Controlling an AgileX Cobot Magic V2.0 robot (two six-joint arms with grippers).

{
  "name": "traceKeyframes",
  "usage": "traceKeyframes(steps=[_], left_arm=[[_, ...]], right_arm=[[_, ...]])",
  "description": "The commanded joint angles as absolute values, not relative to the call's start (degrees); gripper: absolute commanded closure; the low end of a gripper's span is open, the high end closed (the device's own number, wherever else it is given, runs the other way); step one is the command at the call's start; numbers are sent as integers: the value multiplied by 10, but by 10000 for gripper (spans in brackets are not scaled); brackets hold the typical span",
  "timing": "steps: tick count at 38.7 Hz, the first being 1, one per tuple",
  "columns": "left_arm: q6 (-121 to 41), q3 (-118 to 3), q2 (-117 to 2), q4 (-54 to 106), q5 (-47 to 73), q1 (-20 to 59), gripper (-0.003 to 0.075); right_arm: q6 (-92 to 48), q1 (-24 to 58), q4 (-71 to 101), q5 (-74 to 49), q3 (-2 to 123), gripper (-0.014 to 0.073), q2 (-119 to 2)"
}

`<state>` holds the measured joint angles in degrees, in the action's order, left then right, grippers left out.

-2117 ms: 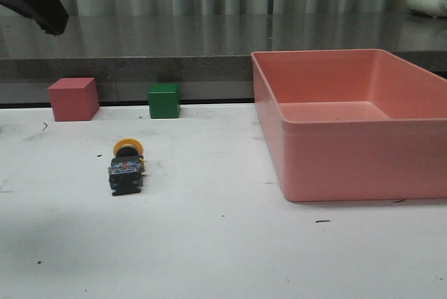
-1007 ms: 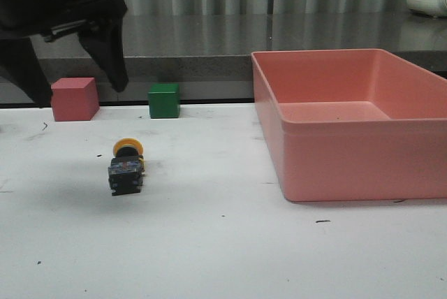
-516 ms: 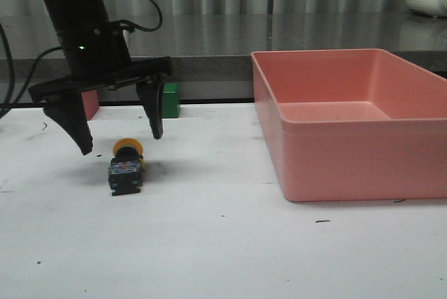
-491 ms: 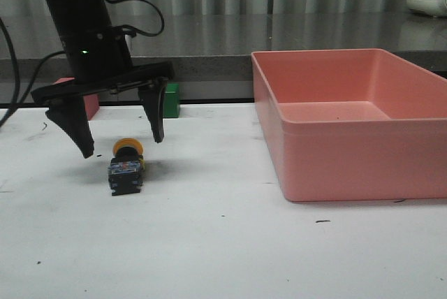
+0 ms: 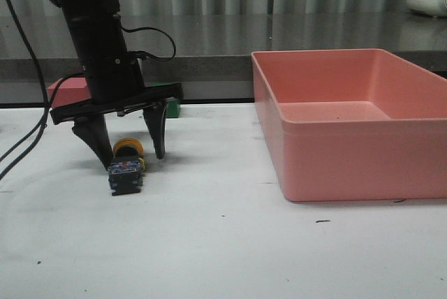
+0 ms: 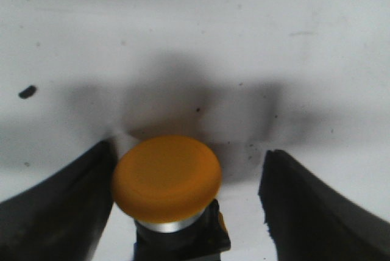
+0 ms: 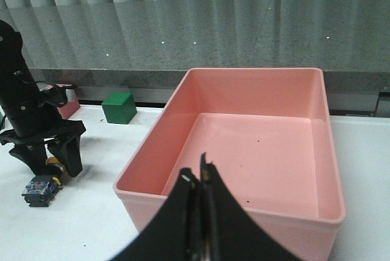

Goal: Place and stand button with both arms
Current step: 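Lower the open left gripper around the lying button and close it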

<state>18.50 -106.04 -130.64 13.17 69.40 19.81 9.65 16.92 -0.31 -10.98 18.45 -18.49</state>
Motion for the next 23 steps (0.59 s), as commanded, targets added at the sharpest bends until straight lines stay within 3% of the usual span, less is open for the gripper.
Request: traceKeyframes(steps=[1,7,11,23], left_arm=[[193,-1077,-1272,146,718,202,393],[189,-1077,-1272,146,723,202,520],[188,-1079,-1272,146,723,202,565],[138,-1100,-1228,125,700,203,574]], right_arm=[[92,166,-12,-58,201,663,-187],[92,166,-12,-59,201,663,-187],[92,166,-12,-60,201,663,-187],[92,166,-12,-60,201,663,-187]])
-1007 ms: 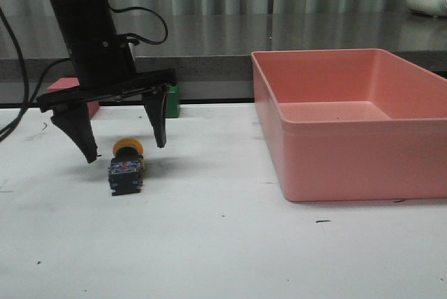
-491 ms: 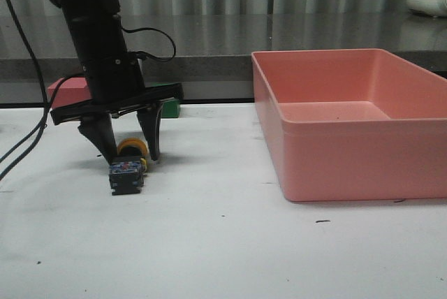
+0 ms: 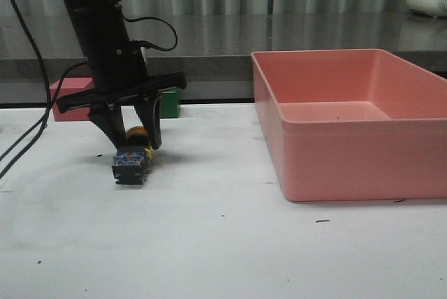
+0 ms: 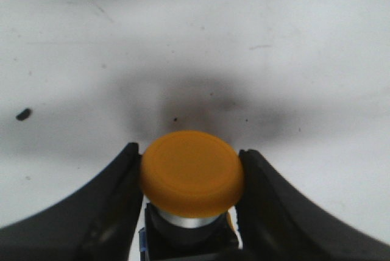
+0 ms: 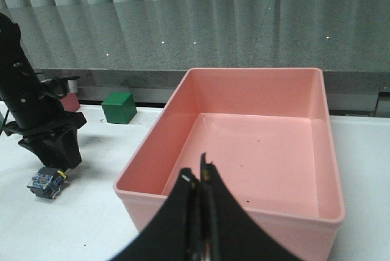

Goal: Place and stand button with both arms
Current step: 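Lift the button with the left gripper and rotate it cap-up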

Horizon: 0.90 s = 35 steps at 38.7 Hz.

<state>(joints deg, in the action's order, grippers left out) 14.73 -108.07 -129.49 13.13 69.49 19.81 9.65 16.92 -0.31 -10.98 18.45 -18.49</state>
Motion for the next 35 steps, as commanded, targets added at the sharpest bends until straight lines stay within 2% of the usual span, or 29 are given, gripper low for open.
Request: traceKeyframes(steps=[1,9,14,27,35], left_arm=[[138,-1099,-1221,115,695,205,574],[138,-1048,-1144,61,608,206,574],[138,-969,-1083,41,504,206,574],[138,-654,-884,0,86,206,574],[135,-466,-813,-34,-208,206,574]], right_arm=[[92,166,-12,-60,201,663,-187],[92,166,-12,-60,201,663,-187],[92,166,-12,-60,201,663,-187],[92,166,-12,-60,201,663,-187],[92,166,-12,-60,201,663,-187]])
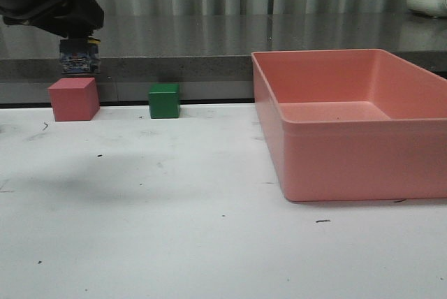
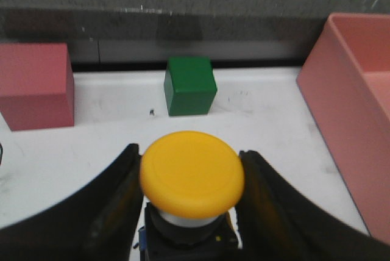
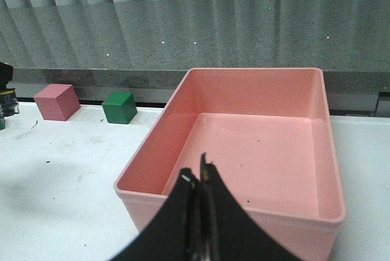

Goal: Place and stand button with both arms
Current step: 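Lift the button with the left gripper and rotate it cap-up, then lower the button base-down onto the table and open the left gripper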

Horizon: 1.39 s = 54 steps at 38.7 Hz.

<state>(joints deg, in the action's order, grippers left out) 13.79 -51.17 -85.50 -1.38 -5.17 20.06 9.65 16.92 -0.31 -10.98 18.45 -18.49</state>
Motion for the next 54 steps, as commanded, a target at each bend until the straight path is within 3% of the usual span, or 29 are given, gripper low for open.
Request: traceKeyframes(steps=[1,10,27,36,54], left_arm=[[131,-449,-810,-41,-245,206,574],[99,-340,-833,-58,-434,206,574],[99,-330,-988,-55,-563,195,574],[99,-330,-1049,-43,-573,195,574],[99,-330,-1061,-43,-600,195,560]], right_arm=[[92,166,-12,-60,201,663,-187],[92,166,-12,-60,201,663,-187],[92,166,-12,-60,201,663,-187],[92,166,-12,-60,201,663,-187],[92,166,-12,-60,201,663,-187]])
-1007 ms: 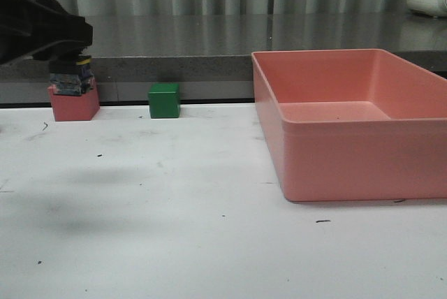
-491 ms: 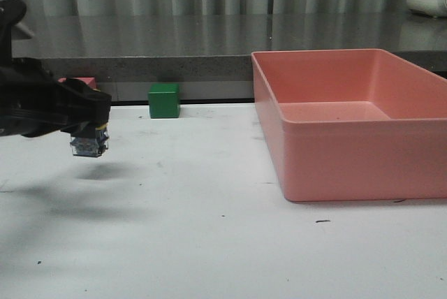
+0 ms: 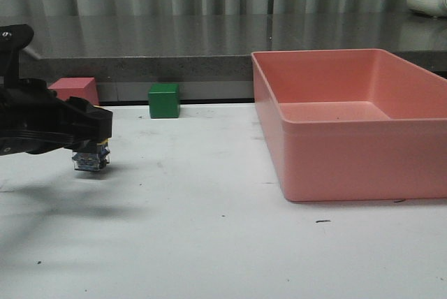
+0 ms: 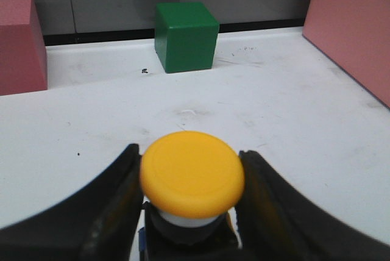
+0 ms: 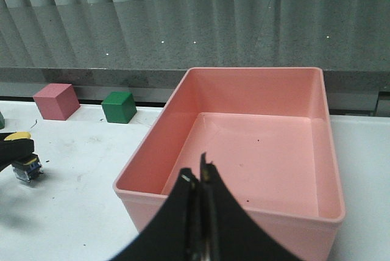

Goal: Place and stand button with both arms
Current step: 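Lower the button base-down onto the table and open the left gripper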

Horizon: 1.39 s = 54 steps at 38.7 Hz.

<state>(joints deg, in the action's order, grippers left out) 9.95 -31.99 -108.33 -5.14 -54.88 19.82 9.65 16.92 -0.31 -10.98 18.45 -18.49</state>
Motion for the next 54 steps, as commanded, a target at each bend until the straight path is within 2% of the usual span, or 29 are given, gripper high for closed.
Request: traceKeyframes(steps=[1,18,28,31,36,40,43,54], left_arm=[[99,-330,-1061,-43,-598,195,560],[99,-330,-1061,-43,-545,195,560],[99,-330,-1061,-43,-562,196,554],[99,-330,-1061,-43,-571,196,498],[99,-330,-1061,-43,-582,196,337],[99,-330,-1061,-43,-583,196,244],[99,-330,-1061,-43,-590,196,221],[99,-330,-1034,-43,-592,196,222]], right_arm=[[92,166,-12,-60,201,663,-187],[92,166,-12,-60,201,663,-187],[92,166,-12,-60,201,663,-187],[92,166,-12,-60,201,663,-187],[92,166,-12,-60,201,663,-187],[92,166,-12,-60,201,663,-187],[92,166,-12,-60,201,663,-187],[92,166,-12,-60,201,663,-187]])
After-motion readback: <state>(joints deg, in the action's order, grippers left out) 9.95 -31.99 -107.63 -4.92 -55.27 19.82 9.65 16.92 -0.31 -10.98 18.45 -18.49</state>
